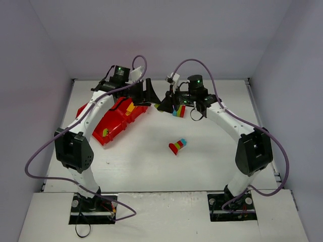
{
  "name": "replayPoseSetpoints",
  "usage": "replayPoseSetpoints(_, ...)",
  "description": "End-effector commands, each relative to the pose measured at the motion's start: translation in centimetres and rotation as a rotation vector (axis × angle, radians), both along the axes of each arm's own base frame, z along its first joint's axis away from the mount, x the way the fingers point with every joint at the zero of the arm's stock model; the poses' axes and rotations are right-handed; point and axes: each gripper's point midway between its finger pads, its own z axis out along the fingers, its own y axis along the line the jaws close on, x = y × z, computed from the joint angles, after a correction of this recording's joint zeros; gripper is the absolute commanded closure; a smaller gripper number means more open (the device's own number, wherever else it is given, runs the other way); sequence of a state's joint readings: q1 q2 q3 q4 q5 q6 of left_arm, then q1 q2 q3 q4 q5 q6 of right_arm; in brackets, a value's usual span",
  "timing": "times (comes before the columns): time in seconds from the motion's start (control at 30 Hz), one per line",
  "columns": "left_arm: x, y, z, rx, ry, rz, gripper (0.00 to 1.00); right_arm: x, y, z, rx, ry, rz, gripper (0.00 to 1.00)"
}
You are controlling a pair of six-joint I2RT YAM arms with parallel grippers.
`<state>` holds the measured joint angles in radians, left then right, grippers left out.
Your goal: Sort the legos into containers by color
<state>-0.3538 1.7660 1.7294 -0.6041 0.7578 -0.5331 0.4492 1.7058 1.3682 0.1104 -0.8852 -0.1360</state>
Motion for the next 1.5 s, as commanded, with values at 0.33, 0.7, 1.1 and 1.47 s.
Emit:
replayPoseSetpoints(0.33, 1.1, -1.3, 2.2, -0.065, -0.067, -0.016, 0.49, -0.1, 1.6, 4.1, 0.053, -0.122, 0.042, 0.96)
replayPoseSetpoints(0.7, 0.7, -0.8, 1.5, -0.064, -0.056, -0.015, 1.00, 0.1, 1.6, 3.8, 0.046, -0.116, 0.027, 0.56)
replayPoseSetpoints(1.1, 2.2, 10.4, -2.0, 0.231, -0.082, 0.251, 1.00, 1.6, -1.2, 1.2, -0.030, -0.034, -0.169, 0.02)
replayPoseSetpoints(1.47, 2.7, 28.3, -6.9, 0.794, -0.101, 0.753, 1.00, 4.3, -7.7, -2.1, -0.087, 0.114, -0.575, 0.04)
